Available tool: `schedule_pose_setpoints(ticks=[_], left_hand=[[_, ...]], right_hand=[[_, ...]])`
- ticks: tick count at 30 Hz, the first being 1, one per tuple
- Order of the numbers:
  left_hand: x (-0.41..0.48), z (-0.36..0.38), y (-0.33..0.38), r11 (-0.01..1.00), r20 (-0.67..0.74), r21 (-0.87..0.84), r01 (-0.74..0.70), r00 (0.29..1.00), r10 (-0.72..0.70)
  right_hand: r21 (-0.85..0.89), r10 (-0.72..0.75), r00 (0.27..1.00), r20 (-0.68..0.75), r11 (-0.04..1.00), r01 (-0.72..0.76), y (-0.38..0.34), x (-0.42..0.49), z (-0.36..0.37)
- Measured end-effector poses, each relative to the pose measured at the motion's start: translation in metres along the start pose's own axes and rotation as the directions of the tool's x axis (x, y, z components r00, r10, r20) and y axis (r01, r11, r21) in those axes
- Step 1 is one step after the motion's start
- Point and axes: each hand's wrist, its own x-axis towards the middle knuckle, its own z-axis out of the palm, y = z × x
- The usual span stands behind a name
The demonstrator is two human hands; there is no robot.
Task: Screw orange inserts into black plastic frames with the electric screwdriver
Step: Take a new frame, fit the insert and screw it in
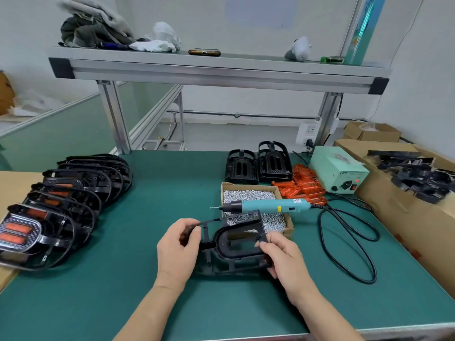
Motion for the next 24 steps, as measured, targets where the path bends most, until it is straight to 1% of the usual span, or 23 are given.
schedule_pose_setpoints(ticks=[2,3,4,7,10,11,13,15,17,18,20,21,24], left_hand=[[0.001,0.0,0.0,1.0,0.023,0.024,0.008,1.0,-0.008],[0.001,0.0,0.0,1.0,0.039,0.027,0.013,0.999,-0.014],[0.001,0.0,0.0,1.0,0.055,0.026,0.015,0.998,-0.017],[0.001,-0.001,0.0,0.999,0.107,0.022,0.031,0.994,-0.034],[0.001,-0.003,0.001,0.999,0.154,-0.009,0.053,0.987,-0.05],[0.001,-0.004,0.002,0.998,0.169,-0.014,0.056,0.984,-0.053],[0.0,-0.004,0.003,0.998,0.193,-0.022,0.064,0.979,-0.059],[0.0,-0.005,0.003,0.998,0.212,-0.018,0.06,0.976,-0.055],[0.0,-0.005,0.003,0.999,0.229,-0.017,0.05,0.972,-0.045],[0.0,-0.005,0.003,0.999,0.237,-0.022,0.046,0.971,-0.04],[0.001,-0.005,0.003,0.999,0.249,-0.027,0.027,0.968,-0.02],[0.001,-0.006,0.003,0.999,0.255,-0.028,0.017,0.967,-0.01],[0.002,-0.006,0.003,0.999,0.263,-0.034,0.004,0.965,0.005]], right_hand=[[-0.156,-0.099,0.995,-0.024,0.983,0.094,-0.001,-0.002,-0.002],[-0.213,-0.141,0.99,-0.025,0.968,0.133,-0.002,-0.003,-0.003],[-0.231,-0.168,0.985,-0.03,0.96,0.157,-0.001,-0.004,-0.003],[-0.176,-0.212,0.975,-0.065,0.964,0.198,0.003,-0.005,-0.003],[-0.079,-0.238,0.963,-0.126,0.97,0.229,0.002,-0.006,-0.004],[-0.09,-0.271,0.952,-0.145,0.961,0.26,-0.001,-0.005,-0.006],[-0.198,-0.349,0.927,-0.136,0.926,0.32,-0.01,-0.001,-0.007],[-0.407,-0.394,0.918,-0.051,0.848,0.341,-0.022,0.007,-0.006],[-0.598,-0.388,0.919,0.076,0.719,0.353,-0.035,0.016,0.0],[-0.666,-0.369,0.919,0.137,0.653,0.361,-0.042,0.019,0.006],[-0.741,-0.327,0.914,0.242,0.546,0.391,-0.052,0.024,0.019],[-0.75,-0.3,0.909,0.289,0.519,0.41,-0.056,0.026,0.026],[-0.748,-0.197,0.898,0.393,0.5,0.437,-0.059,0.03,0.042]])
